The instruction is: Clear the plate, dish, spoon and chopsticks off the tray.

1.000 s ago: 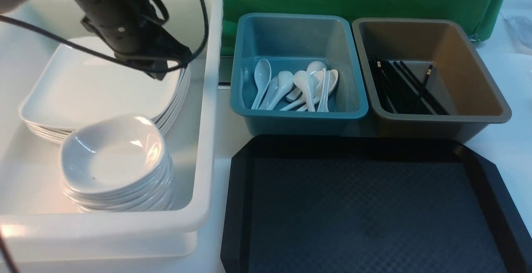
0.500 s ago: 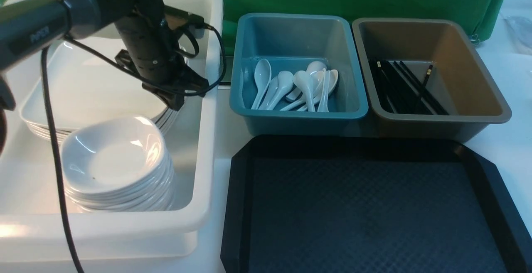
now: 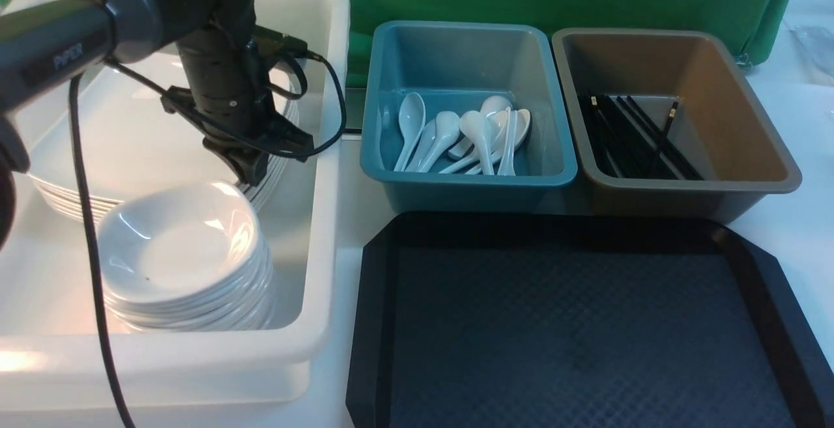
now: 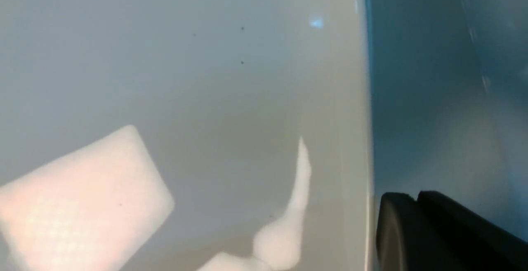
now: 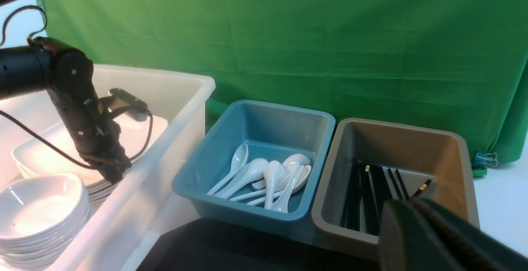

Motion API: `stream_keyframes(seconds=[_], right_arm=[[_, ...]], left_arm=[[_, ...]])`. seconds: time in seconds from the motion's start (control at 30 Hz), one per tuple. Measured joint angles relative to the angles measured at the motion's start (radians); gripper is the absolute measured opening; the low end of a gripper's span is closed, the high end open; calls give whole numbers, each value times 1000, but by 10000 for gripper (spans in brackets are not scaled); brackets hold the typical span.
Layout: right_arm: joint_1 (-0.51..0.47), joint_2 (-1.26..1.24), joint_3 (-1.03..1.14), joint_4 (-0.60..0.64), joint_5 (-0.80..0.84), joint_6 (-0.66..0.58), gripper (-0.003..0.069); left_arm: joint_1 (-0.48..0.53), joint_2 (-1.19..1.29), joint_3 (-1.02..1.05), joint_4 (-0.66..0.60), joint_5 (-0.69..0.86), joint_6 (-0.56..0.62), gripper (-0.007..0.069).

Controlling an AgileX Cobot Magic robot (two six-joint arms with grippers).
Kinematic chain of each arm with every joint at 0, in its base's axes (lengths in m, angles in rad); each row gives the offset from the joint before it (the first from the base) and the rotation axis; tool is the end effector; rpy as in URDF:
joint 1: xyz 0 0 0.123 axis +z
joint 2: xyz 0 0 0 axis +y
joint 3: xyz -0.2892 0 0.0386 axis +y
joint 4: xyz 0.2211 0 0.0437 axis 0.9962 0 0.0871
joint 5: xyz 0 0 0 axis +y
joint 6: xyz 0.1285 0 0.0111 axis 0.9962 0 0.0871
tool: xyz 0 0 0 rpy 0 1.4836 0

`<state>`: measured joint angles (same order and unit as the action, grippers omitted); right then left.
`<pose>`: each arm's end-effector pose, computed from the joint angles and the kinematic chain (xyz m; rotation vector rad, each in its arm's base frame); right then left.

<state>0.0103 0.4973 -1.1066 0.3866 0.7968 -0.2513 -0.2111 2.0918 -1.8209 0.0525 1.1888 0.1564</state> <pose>0.0441 0.0353 0.4494 -0.1968 1.6244 0.2505 0.4193 -0.0834 0.2112 0.5587 2.8878 0.0665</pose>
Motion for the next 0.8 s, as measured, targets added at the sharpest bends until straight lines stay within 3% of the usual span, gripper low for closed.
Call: stream_keyframes(seconds=[0.57,0.8], right_arm=[[0,-15,36,-72,-11,1,28],[0,-159,163,-79,-238,1,28]], left_arm=[[0,-377,5,-188,-2,60,11],[0,-656,164,-199,-83,64,11]])
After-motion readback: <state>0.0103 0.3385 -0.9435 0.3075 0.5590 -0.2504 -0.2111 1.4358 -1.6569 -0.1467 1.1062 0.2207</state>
